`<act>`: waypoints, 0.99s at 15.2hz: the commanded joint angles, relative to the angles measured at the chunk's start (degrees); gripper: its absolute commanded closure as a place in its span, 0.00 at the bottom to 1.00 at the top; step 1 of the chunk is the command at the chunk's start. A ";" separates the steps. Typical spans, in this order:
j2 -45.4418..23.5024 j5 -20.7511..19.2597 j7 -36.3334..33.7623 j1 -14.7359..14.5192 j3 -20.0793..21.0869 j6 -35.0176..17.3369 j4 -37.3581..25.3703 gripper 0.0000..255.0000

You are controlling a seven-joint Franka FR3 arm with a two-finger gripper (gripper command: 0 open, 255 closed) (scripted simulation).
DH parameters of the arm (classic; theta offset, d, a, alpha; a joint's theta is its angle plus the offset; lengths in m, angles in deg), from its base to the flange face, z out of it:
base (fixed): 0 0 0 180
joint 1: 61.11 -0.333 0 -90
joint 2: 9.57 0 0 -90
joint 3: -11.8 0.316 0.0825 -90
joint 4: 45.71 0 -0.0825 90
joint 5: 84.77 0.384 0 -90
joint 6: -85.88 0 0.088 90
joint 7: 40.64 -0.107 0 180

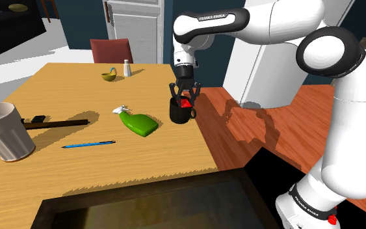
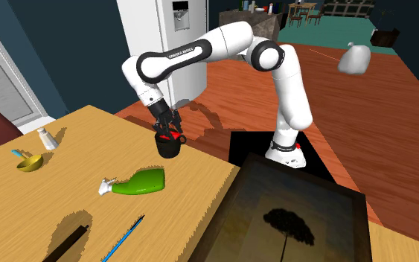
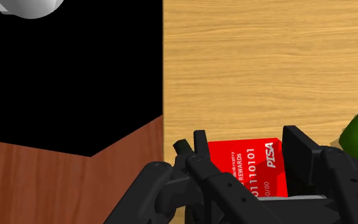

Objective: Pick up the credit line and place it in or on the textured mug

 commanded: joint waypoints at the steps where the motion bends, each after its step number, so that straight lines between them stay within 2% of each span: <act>1: -0.27 -0.09 0.01 -0.02 -0.06 -0.28 0.35 1.00; 4: -0.27 -0.09 0.02 -0.03 -0.08 -0.27 0.35 1.00; 5: -0.50 -0.10 -0.09 -0.09 -0.06 -0.18 0.01 0.00; 10: -0.27 -0.09 0.01 -0.03 -0.08 -0.27 0.35 0.00; 14: -5.12 -0.73 -1.38 0.40 -0.32 8.48 -13.19 0.00; 15: -5.12 -0.73 -1.38 0.40 -0.32 8.49 -13.19 0.00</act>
